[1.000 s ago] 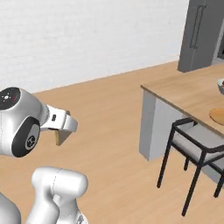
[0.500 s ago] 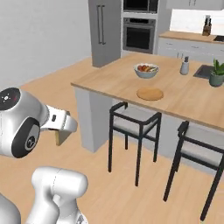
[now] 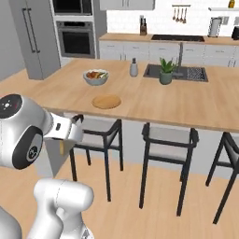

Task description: Start the toaster. Once the lever pops up, take the bread to the plate on the dining counter.

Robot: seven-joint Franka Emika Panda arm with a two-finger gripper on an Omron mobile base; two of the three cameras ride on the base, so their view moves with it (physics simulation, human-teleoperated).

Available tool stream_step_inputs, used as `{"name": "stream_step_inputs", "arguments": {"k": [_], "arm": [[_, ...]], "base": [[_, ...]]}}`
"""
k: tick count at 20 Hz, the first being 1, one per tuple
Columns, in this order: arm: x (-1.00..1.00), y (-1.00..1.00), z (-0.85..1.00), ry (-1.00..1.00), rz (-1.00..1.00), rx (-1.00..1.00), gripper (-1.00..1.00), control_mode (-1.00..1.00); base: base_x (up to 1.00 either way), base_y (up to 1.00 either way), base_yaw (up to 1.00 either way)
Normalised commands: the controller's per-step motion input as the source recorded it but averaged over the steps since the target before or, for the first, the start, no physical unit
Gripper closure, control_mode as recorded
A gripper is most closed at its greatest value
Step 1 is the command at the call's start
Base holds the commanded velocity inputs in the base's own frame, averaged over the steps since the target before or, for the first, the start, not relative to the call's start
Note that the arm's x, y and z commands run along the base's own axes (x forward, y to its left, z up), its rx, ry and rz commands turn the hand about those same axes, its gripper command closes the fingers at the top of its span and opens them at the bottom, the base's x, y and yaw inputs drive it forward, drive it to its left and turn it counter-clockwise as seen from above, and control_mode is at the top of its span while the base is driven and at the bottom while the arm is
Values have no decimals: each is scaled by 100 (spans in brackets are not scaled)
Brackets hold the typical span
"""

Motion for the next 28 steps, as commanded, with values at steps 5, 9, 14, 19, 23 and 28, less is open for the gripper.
{"name": "stream_step_inputs", "arguments": {"k": [5, 9, 14, 19, 23, 28], "arm": [[0, 0, 0, 0, 0, 0, 100, 100], [0, 0, 0, 0, 0, 0, 100, 100], [0, 0, 0, 0, 0, 0, 100, 100], [0, 0, 0, 0, 0, 0, 100, 100], [0, 0, 0, 0, 0, 0, 100, 100], [0, 0, 0, 0, 0, 0, 100, 100]], "base": [[80, 44, -25], [86, 38, -10], [64, 3, 3], [55, 34, 3], [43, 54, 0], [36, 64, 0]]}}
